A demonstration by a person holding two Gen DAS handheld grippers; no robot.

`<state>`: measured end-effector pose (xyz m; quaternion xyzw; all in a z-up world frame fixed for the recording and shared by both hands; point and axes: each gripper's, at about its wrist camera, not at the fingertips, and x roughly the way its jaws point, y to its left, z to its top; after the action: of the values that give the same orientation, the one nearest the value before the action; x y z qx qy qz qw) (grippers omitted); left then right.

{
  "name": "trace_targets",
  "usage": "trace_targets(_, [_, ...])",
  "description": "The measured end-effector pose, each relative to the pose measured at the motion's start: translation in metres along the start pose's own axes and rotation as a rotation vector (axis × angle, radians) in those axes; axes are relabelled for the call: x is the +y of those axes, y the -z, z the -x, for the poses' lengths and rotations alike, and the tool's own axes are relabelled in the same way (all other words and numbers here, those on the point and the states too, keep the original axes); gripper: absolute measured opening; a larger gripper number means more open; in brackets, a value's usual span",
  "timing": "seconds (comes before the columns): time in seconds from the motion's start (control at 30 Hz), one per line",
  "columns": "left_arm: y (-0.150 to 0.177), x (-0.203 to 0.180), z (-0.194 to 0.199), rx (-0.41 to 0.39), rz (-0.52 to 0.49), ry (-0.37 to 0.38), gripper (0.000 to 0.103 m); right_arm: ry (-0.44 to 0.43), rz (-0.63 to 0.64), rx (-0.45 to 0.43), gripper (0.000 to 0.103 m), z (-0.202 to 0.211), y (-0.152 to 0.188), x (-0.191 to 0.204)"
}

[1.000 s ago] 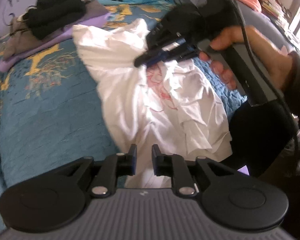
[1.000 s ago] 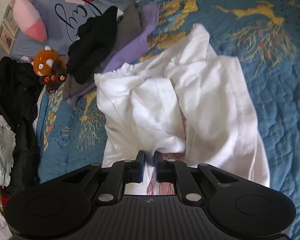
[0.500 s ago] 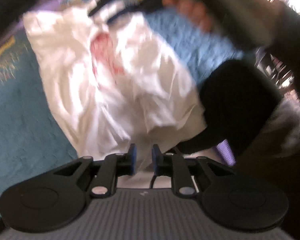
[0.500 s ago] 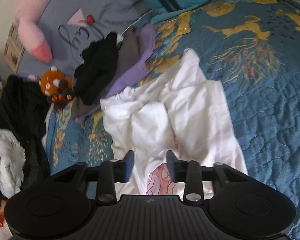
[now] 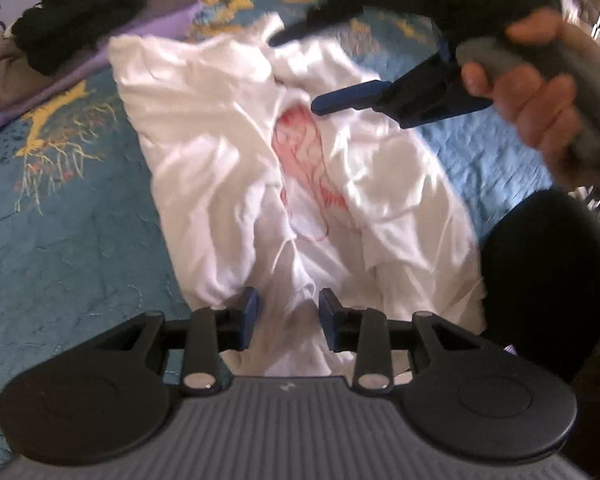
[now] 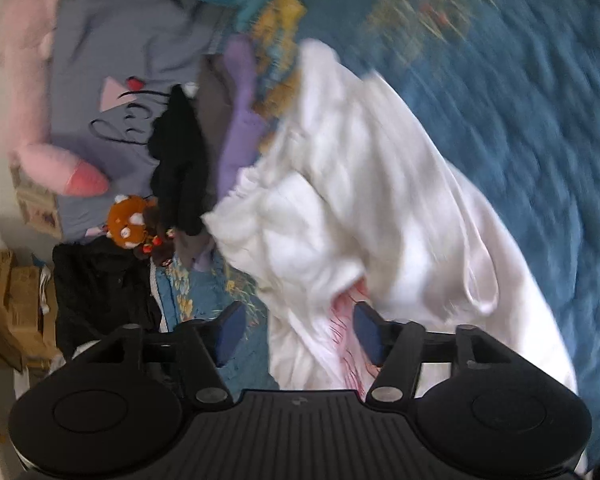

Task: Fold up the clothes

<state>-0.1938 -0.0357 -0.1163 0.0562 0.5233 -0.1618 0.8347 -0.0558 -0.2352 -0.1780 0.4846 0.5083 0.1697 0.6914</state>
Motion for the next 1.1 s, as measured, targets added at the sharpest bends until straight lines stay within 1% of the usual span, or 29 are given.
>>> trace_targets(0.1, [0.005, -0.001, -0.005, 0.01, -0.007, 0.004, 0.037, -0.023, -0.066, -0.038, 0.062, -0.012, -0.001, -0.004])
trace_targets(0.2, [0.007, 0.006, -0.005, 0.01, 0.021, 0.027, 0.037, -0.046, -0.131, -0.075, 0.063, -0.024, -0.003, -0.007])
trace_targets(0.33, [0.007, 0.009, -0.006, 0.007, 0.026, 0.037, 0.039, -0.077, -0.219, -0.126, 0.065, -0.041, -0.005, -0.012])
trace_targets(0.37, [0.007, 0.01, -0.006, 0.006, 0.027, 0.039, 0.039, -0.08, -0.251, -0.149, 0.066, -0.042, -0.006, -0.012])
trace_targets(0.47, [0.006, 0.009, -0.005, 0.003, 0.028, 0.039, 0.039, -0.1, -0.291, -0.177, 0.069, -0.043, -0.009, -0.011])
trace_targets(0.5, [0.007, 0.009, -0.004, 0.003, 0.026, 0.04, 0.039, -0.112, -0.29, -0.184, 0.068, -0.042, -0.01, -0.01])
trace_targets(0.53, [0.008, 0.008, -0.003, 0.003, 0.026, 0.041, 0.039, -0.129, -0.28, -0.189, 0.061, -0.04, -0.008, -0.008])
trace_targets(0.57, [0.008, 0.009, -0.003, 0.002, 0.027, 0.042, 0.039, -0.148, -0.261, -0.194, 0.055, -0.039, -0.007, -0.005])
trace_targets(0.6, [0.008, 0.008, -0.003, 0.001, 0.029, 0.043, 0.039, -0.162, -0.237, -0.188, 0.04, -0.038, -0.005, -0.002])
trace_targets(0.63, [0.008, 0.008, -0.002, 0.0, 0.03, 0.046, 0.041, -0.153, -0.218, -0.176, 0.025, -0.038, -0.004, 0.0])
trace_targets(0.7, [0.008, 0.006, -0.002, -0.001, 0.027, 0.047, 0.043, -0.13, -0.18, -0.168, 0.016, -0.037, -0.001, 0.006])
trace_targets(0.77, [0.008, 0.003, -0.001, -0.001, 0.015, 0.04, 0.043, -0.101, -0.14, -0.178, 0.013, -0.034, 0.003, 0.012])
trace_targets(0.83, [0.008, 0.002, -0.001, -0.001, 0.013, 0.037, 0.043, -0.065, -0.058, -0.202, 0.008, -0.028, 0.003, 0.022])
trace_targets(0.9, [0.008, 0.003, -0.001, -0.002, 0.016, 0.038, 0.043, -0.031, 0.019, -0.235, 0.008, -0.022, 0.003, 0.034])
trace_targets(0.97, [0.008, 0.005, -0.002, -0.003, 0.024, 0.042, 0.043, -0.001, 0.152, -0.278, 0.008, -0.012, 0.003, 0.05])
trace_targets(1.03, [0.008, 0.006, -0.002, -0.003, 0.027, 0.044, 0.043, 0.061, 0.294, -0.321, 0.006, -0.007, 0.003, 0.065])
trace_targets(1.07, [0.008, 0.005, -0.002, -0.003, 0.026, 0.043, 0.043, 0.111, 0.358, -0.347, 0.006, -0.004, 0.004, 0.069])
trace_targets(1.1, [0.008, 0.005, -0.002, -0.002, 0.024, 0.043, 0.043, 0.153, 0.361, -0.35, 0.006, -0.005, 0.0, 0.067])
